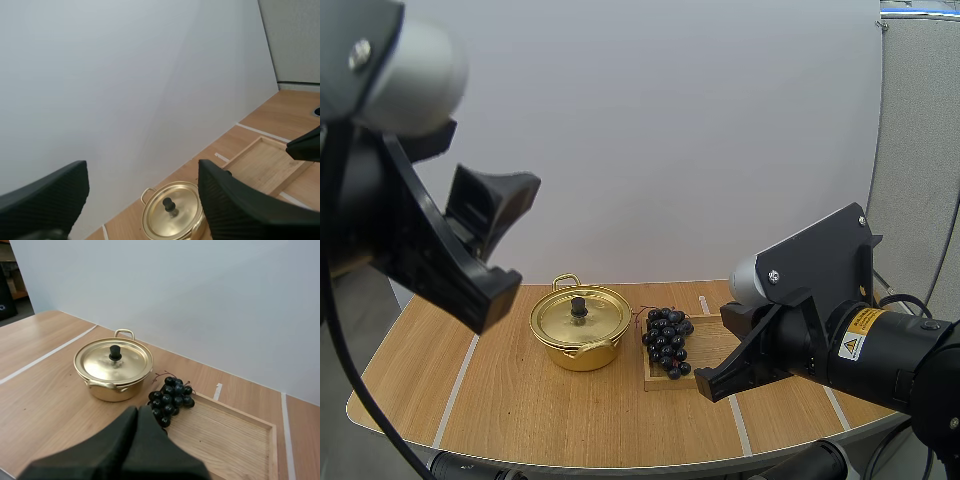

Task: Open the pot, put the pineapple inside, and close it

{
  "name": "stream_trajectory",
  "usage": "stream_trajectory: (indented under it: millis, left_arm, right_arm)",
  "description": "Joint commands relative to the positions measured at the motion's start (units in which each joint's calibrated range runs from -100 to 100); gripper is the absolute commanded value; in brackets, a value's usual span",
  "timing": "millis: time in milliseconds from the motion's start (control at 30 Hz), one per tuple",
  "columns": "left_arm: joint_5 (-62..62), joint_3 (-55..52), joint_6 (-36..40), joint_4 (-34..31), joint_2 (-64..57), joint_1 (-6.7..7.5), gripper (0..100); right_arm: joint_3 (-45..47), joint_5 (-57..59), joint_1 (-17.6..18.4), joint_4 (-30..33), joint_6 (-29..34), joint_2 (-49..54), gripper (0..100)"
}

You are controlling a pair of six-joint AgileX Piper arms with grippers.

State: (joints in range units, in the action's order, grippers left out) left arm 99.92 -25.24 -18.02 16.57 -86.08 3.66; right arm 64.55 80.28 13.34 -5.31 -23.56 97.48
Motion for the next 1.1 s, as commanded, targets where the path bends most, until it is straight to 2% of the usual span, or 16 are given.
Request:
stream_trajectory:
  millis: [0,33,167,333,533,633,833,933,1067]
  left_arm:
    - [0.08,-16.82,1.91,-0.01,-8.47,0.11,84]
    - [-0.72,-19.65,1.91,-0.01,-10.39,0.11,60]
    - [-3.14,-25.27,1.91,-0.01,-13.92,0.11,1]
    - [-7.96,-30.86,2.26,-0.11,-13.92,-0.08,0]
    - [-26.72,-36.22,9.28,-0.11,-13.92,-0.80,0]
    - [-39.11,-39.05,11.59,-0.40,-13.92,-0.80,0]
    - [-76.58,-48.58,12.50,-0.62,-13.92,-0.80,0]
    - [-88.31,-54.05,12.50,-0.87,-13.92,-0.80,0]
    - [-94.99,-60.33,12.21,-1.17,-13.92,-0.80,0]
  right_arm:
    - [0.11,-2.91,-3.88,0.08,-0.30,2.52,0]
    - [0.11,-3.41,-4.53,0.08,-0.30,2.52,0]
    - [0.11,-5.20,-6.15,-0.44,-0.30,2.52,0]
    - [0.11,-5.92,-8.43,-1.79,-0.11,2.52,0]
    - [0.11,-13.95,-9.82,-2.14,-0.02,2.52,0]
    - [1.06,-22.73,-9.82,-2.03,-0.02,2.52,0]
    - [7.94,-44.86,-9.82,-1.63,-0.02,2.52,0]
    - [13.36,-56.58,-9.82,-1.63,-0.02,2.52,0]
    - [20.87,-67.17,-9.82,-0.65,-0.02,2.52,0]
